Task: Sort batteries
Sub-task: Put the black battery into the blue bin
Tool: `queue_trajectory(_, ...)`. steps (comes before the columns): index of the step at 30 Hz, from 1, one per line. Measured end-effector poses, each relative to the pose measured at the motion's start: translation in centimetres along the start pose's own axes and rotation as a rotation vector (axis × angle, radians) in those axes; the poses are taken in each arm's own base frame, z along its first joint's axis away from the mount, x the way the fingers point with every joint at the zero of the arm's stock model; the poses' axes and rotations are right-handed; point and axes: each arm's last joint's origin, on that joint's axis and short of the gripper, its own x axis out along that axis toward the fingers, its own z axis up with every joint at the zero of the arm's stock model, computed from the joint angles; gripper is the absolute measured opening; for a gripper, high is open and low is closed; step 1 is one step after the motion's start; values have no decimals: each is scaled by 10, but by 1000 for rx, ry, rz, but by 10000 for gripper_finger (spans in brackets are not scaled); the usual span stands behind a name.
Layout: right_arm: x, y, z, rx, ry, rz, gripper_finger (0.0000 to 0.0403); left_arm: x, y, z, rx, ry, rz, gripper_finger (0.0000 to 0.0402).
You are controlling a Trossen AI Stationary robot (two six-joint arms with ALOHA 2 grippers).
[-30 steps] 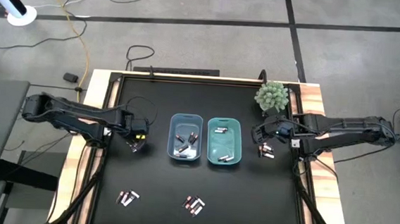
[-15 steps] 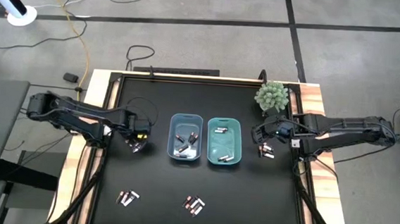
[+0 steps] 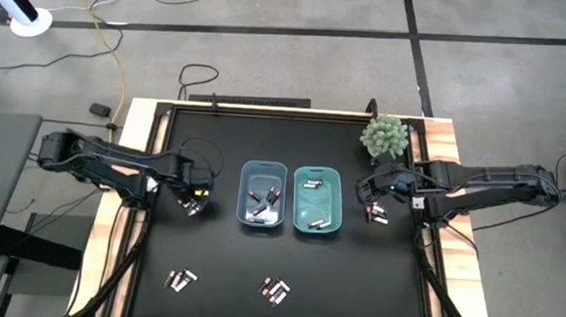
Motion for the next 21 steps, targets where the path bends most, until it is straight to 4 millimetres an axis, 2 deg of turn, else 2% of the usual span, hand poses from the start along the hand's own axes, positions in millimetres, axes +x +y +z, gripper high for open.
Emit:
queue_trajectory(7,0,0,0,23,0,0,127,-1,1,2,13,-4,4,38)
queue_trajectory(12,0,0,0,24,0,0,127,-13,-1,11,55,-53,20,44)
queue_trajectory(18,0,0,0,49,0,0,127,-43,-1,33,112,-138,34,47)
queue_trajectory(21,0,0,0,53,-3,3,127,-66,-3,49,135,-225,-6,48)
